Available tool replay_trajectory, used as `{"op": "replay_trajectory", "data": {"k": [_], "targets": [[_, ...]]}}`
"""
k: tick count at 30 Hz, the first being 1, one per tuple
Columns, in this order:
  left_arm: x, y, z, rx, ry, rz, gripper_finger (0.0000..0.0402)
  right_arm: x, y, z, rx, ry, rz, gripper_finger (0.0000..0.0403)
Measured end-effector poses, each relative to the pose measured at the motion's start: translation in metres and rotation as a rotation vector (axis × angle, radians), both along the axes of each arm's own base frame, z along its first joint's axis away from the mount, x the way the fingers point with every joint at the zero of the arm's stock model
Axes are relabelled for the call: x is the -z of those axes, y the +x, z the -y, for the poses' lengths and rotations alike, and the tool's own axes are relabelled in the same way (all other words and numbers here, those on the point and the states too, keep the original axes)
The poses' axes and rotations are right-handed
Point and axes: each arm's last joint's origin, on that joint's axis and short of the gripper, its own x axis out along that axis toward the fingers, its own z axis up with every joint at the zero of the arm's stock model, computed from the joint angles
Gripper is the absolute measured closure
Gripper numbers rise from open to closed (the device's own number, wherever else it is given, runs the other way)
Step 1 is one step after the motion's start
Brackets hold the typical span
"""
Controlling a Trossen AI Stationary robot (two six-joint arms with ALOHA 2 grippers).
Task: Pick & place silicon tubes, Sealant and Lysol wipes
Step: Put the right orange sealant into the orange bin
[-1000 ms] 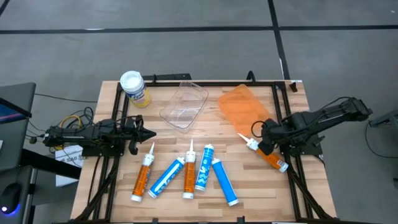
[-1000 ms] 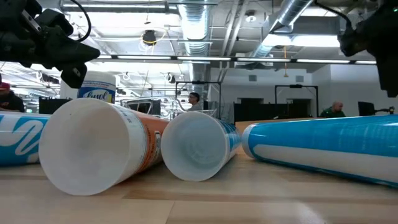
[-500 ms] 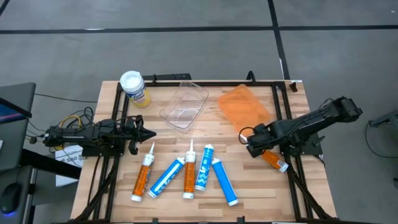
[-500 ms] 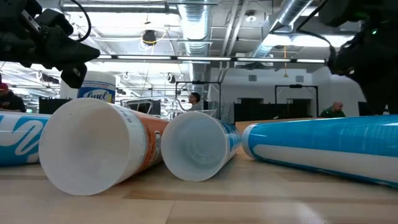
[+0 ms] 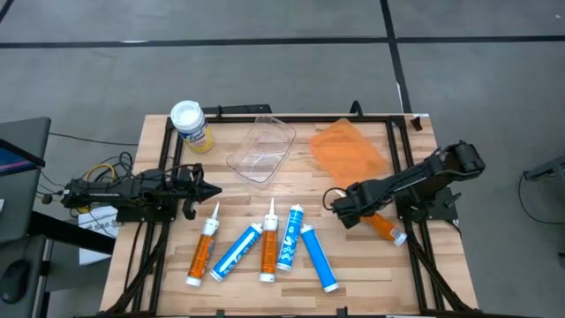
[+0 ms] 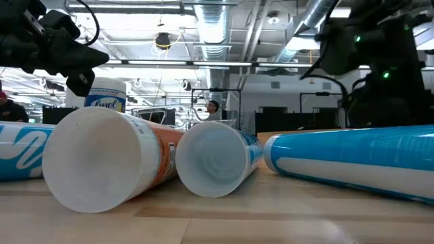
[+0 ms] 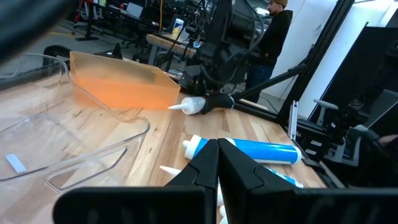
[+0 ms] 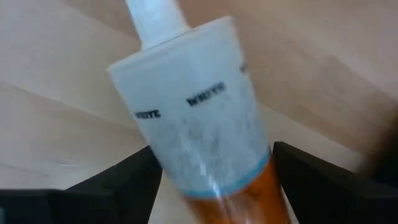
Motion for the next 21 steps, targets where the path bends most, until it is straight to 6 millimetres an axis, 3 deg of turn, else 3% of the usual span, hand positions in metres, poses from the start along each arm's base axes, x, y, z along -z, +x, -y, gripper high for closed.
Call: {"op": "replay_trajectory", "data": {"k": [6,10,14,17,21], "targets": [[0.0,0.0,0.0,0.0,-0.059,0.001,0.0402,0.008,0.009,-0.008,-0.015,0.023,-0.035,0.0122],[0.0,0.0,0.0,0.0,-0.078,0.001,0.0402,0.002,0.013,-0.016,-0.044,0.004,-0.026,0.016],[0.0,0.0,0.0,0.0,-0.082,0.001,0.0402,-0.012,0.019,-0.027,-0.08,0.043,0.055,0.0208],[0.0,0.0,0.0,0.0,-0.082,0.001,0.0402,-0.02,0.019,-0.036,-0.108,0.052,0.073,0.0208],[0.0,0.0,0.0,0.0,-0.082,0.001,0.0402,-0.045,0.026,-0.053,-0.149,0.089,0.174,0.0208]]}}
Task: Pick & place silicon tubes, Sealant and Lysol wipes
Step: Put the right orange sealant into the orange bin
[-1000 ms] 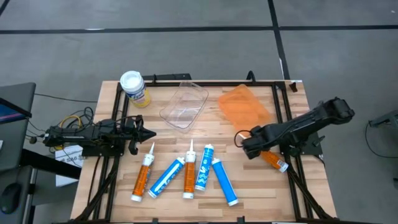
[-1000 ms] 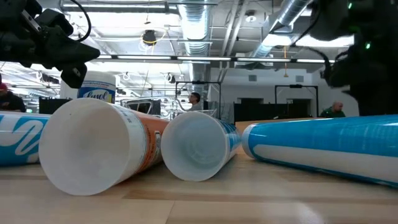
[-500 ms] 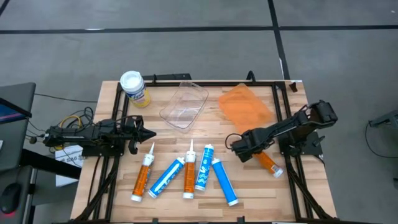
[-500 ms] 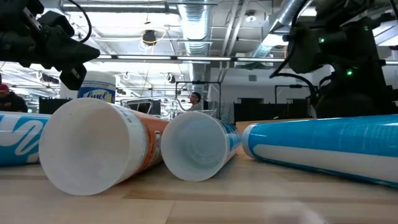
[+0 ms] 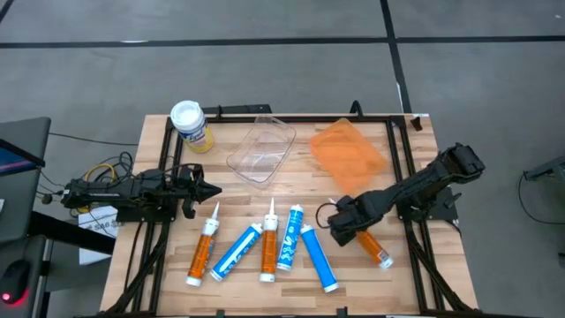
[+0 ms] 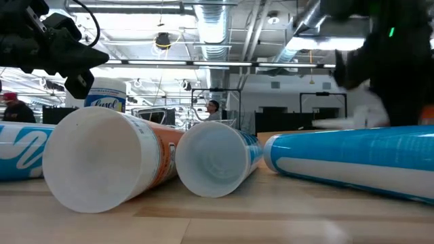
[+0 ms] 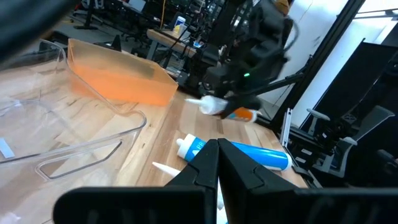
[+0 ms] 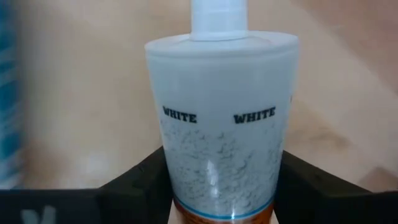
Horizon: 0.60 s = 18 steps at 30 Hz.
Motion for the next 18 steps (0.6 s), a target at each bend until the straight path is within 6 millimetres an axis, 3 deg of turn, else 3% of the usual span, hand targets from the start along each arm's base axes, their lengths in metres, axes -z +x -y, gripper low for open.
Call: {"op": "replay_trajectory", "data": {"k": [4,8,14,18], "targets": [[0.0,0.0,0.0,0.0,-0.003,0.0,0.0402,-0.043,0.01,-0.016,-0.04,0.041,0.135,0.0208],[0.0,0.0,0.0,0.0,-0.003,0.0,0.0402,-0.091,0.011,-0.01,-0.044,-0.055,0.211,0.0208],[0.0,0.0,0.0,0.0,-0.003,0.0,0.0402,-0.147,0.003,0.043,-0.009,-0.362,0.156,0.0208],[0.0,0.0,0.0,0.0,-0.003,0.0,0.0402,-0.162,0.009,0.09,-0.033,-0.489,0.131,0.0208]]}}
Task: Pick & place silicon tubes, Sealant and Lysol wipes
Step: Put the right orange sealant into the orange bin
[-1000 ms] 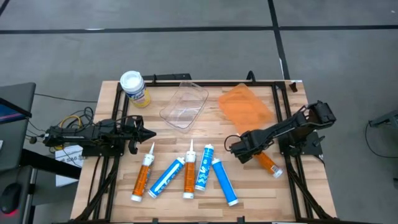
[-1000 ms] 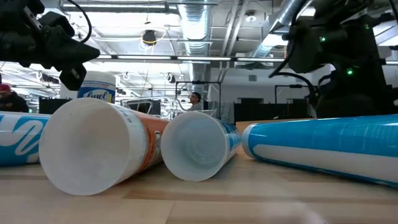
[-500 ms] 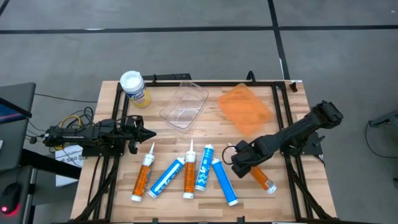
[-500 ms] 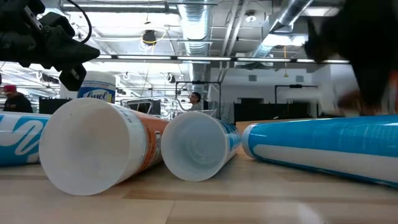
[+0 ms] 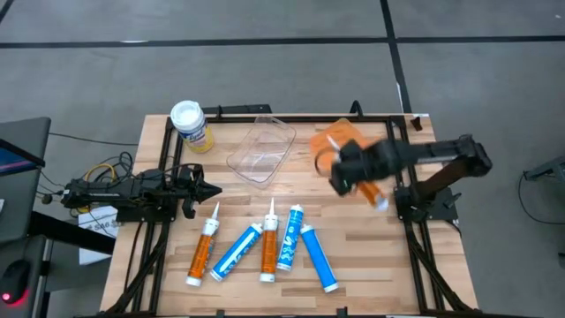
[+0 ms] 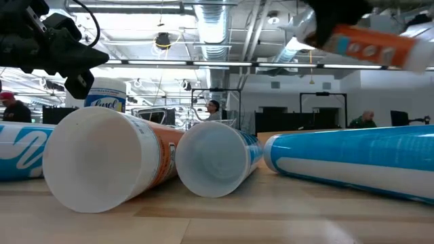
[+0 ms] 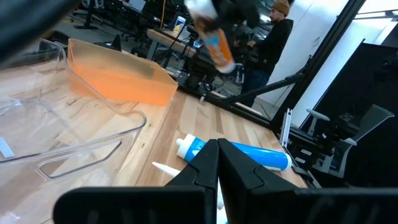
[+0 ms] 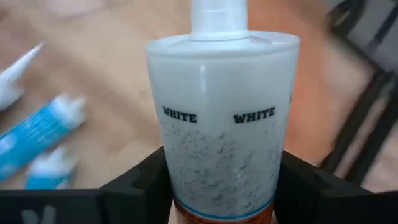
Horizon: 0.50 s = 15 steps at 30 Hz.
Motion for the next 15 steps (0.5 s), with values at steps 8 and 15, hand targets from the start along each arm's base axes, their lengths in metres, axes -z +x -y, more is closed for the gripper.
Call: {"op": "replay_trajectory", "data": {"k": [8,15], "targets": [[0.0,0.0,0.0,0.0,-0.002,0.0,0.0402,0.022,0.015,0.092,-0.018,-0.047,-0.151,0.0208],[0.0,0.0,0.0,0.0,-0.003,0.0,0.0402,0.058,0.031,0.131,-0.048,-0.053,-0.195,0.0207]]}}
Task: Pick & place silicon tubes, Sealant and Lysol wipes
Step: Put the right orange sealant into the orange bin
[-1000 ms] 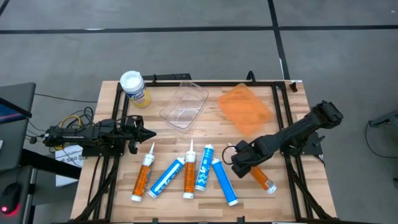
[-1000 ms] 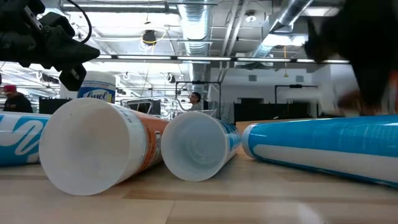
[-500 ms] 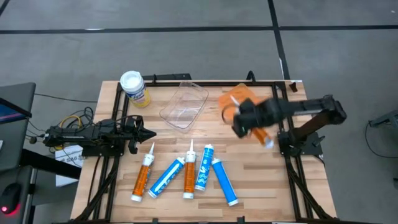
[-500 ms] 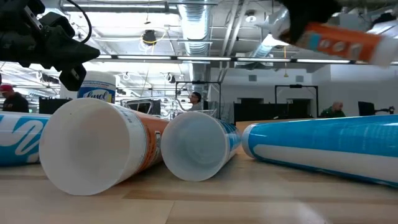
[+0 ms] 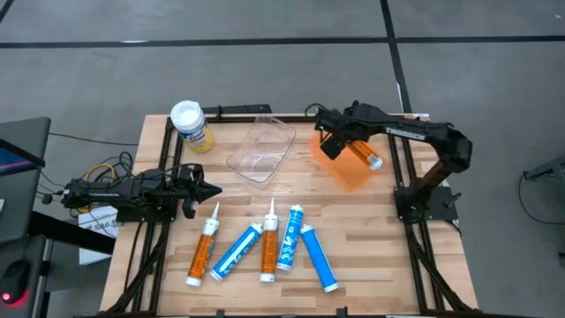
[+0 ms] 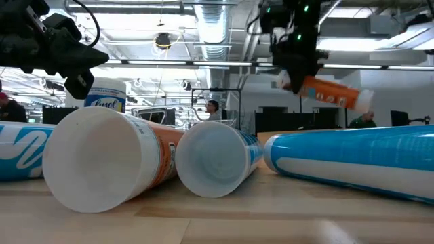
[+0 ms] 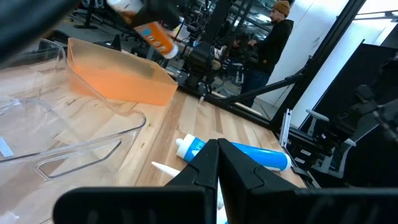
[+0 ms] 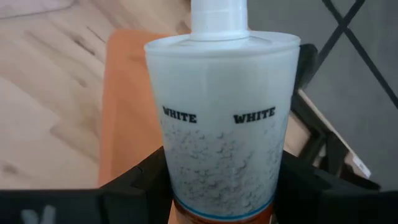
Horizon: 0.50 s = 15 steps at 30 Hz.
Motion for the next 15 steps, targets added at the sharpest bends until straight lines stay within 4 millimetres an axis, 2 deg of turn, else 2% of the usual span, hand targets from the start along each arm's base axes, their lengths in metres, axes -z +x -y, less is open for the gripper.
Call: {"op": "replay_trajectory", "data": {"k": [5,10,15], "targets": [[0.0,0.0,0.0,0.0,0.0,0.0,0.0402,0.029,0.011,0.015,0.008,-0.022,-0.04,0.0207],[0.0,0.0,0.0,0.002,0.0,0.0,0.0402,0.059,0.012,0.027,0.042,-0.009,-0.108,0.0206],[0.0,0.0,0.0,0.015,0.0,0.0,0.0402,0.082,0.017,0.032,0.063,0.001,-0.137,0.0205]]}}
